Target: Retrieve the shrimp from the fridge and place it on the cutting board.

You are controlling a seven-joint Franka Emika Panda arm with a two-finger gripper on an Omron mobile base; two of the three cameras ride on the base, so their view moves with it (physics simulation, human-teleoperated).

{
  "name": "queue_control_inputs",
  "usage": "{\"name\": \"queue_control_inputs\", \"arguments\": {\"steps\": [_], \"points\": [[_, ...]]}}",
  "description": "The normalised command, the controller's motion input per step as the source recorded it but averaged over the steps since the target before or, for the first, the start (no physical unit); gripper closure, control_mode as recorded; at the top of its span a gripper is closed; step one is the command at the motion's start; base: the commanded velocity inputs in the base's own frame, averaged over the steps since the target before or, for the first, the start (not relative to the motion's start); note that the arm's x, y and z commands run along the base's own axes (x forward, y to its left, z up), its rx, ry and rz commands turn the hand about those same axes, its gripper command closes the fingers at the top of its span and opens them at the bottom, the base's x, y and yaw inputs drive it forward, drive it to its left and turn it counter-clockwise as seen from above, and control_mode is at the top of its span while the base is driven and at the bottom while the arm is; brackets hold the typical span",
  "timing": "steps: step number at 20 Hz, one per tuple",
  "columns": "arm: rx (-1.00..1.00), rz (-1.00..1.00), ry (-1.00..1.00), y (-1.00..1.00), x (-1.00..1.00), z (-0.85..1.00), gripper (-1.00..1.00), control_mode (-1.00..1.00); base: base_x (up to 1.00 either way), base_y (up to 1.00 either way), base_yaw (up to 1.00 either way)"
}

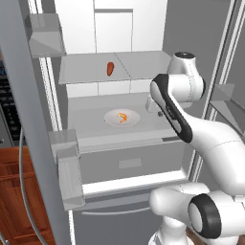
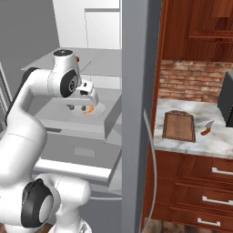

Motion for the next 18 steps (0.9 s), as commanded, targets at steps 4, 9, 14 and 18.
{"name": "queue_control_inputs", "arguments": {"steps": [4,9,14,18], "points": [[0.00,0.00,0.00,0.02,0.09,-0.01,-1.00,-1.00,0.00,0.00,0.00],[0.00,0.00,-0.01,0.33,0.18,-0.41,-1.00,-1.00,0.00,0.00,0.00],[0.00,0.00,-0.13,0.52,0.22,-0.56,-1.00,-1.00,0.00,0.00,0.00],[0.01,0.00,-0.18,0.42,0.20,-0.32,-1.00,-1.00,0.00,0.00,0.00]]}}
